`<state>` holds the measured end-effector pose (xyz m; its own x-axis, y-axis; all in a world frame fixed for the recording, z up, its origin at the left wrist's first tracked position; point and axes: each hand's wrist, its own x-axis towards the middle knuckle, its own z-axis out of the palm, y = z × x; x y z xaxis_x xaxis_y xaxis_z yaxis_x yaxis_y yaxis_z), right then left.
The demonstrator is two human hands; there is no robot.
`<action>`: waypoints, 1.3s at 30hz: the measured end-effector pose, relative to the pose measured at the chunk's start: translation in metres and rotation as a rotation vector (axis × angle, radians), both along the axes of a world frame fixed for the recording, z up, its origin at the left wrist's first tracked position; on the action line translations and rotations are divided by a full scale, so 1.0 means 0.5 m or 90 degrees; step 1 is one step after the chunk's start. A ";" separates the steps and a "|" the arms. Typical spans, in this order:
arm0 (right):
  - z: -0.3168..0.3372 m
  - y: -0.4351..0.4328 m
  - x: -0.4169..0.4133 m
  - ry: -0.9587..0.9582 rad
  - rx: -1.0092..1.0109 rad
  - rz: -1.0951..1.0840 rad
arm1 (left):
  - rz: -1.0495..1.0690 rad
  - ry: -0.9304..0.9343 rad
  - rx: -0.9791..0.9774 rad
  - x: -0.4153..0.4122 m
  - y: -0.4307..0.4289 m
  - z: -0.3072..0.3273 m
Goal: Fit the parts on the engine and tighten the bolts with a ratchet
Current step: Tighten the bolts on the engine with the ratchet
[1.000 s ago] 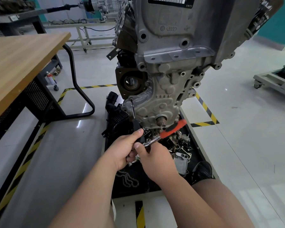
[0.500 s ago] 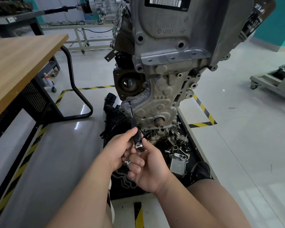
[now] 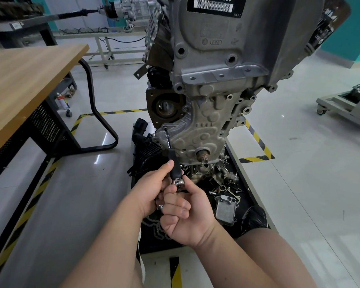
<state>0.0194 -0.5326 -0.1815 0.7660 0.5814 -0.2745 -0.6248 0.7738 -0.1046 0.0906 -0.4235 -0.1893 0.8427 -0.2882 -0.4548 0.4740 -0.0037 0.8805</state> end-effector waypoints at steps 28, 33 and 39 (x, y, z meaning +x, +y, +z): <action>0.001 -0.002 0.002 -0.092 -0.643 -0.092 | 0.007 -0.008 -0.043 0.003 -0.013 -0.010; -0.006 -0.011 0.000 -0.203 -0.912 -0.138 | -0.016 0.001 -0.065 0.004 -0.011 -0.011; -0.010 -0.031 0.009 -0.402 -1.376 -0.088 | -0.017 0.004 -0.047 0.004 -0.007 -0.011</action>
